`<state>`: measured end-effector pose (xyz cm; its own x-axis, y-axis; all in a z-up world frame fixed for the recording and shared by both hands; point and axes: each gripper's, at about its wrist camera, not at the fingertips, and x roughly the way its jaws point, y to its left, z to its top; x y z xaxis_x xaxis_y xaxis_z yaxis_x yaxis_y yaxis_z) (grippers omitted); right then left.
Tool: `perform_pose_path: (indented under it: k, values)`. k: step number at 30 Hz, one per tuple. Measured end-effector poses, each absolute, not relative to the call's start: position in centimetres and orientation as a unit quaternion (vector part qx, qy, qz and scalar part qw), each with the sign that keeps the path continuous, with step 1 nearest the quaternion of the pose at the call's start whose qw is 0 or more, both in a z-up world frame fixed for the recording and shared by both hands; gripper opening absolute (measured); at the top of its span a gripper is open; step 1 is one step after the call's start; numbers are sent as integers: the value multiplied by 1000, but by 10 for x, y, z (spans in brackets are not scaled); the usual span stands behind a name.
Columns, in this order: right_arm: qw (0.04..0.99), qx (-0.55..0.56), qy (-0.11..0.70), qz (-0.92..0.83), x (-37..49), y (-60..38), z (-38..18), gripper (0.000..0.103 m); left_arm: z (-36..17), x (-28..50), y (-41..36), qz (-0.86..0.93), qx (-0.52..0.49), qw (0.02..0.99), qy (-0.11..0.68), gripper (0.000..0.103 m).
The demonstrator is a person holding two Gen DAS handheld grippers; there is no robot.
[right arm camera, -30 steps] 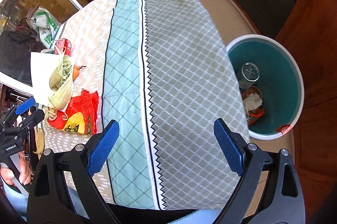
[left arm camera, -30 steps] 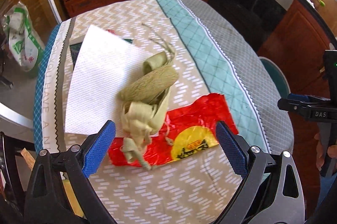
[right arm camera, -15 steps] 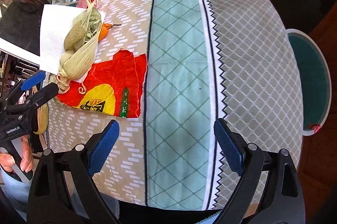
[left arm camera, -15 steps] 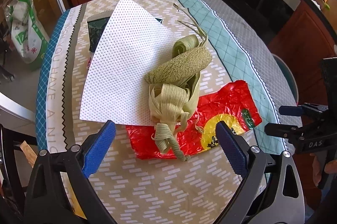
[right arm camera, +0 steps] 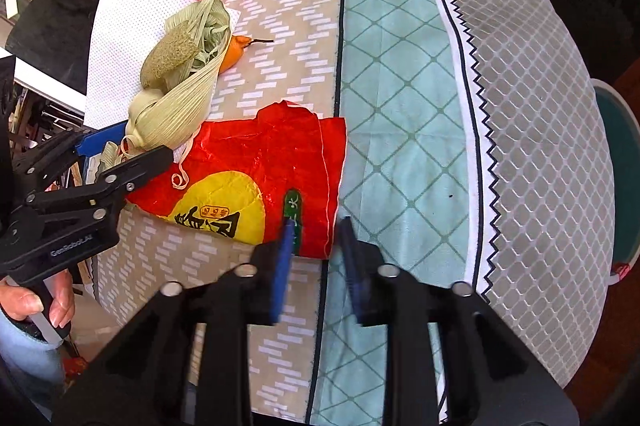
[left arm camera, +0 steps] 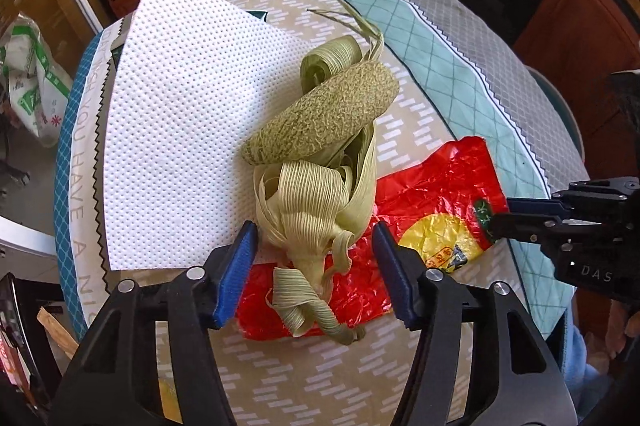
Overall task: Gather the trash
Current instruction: 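Grasp the green corn husk with the left tool while the right tool reaches the red-yellow bag, then lift the corn husk with the left tool while the right tool grasps the red-yellow bag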
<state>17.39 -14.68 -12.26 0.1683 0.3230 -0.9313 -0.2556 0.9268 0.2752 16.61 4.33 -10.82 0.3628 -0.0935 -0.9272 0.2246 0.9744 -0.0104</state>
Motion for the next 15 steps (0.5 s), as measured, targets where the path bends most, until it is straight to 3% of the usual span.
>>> perform_pose_path:
  k: [4, 15]
  values:
    - [773, 29, 604, 192, 175, -161, -116, 6, -108, 167, 39, -95, 56, 824, 556, 46]
    - [809, 31, 574, 119, 177, -242, -93, 5, -94, 152, -7, -264, -59, 767, 582, 45]
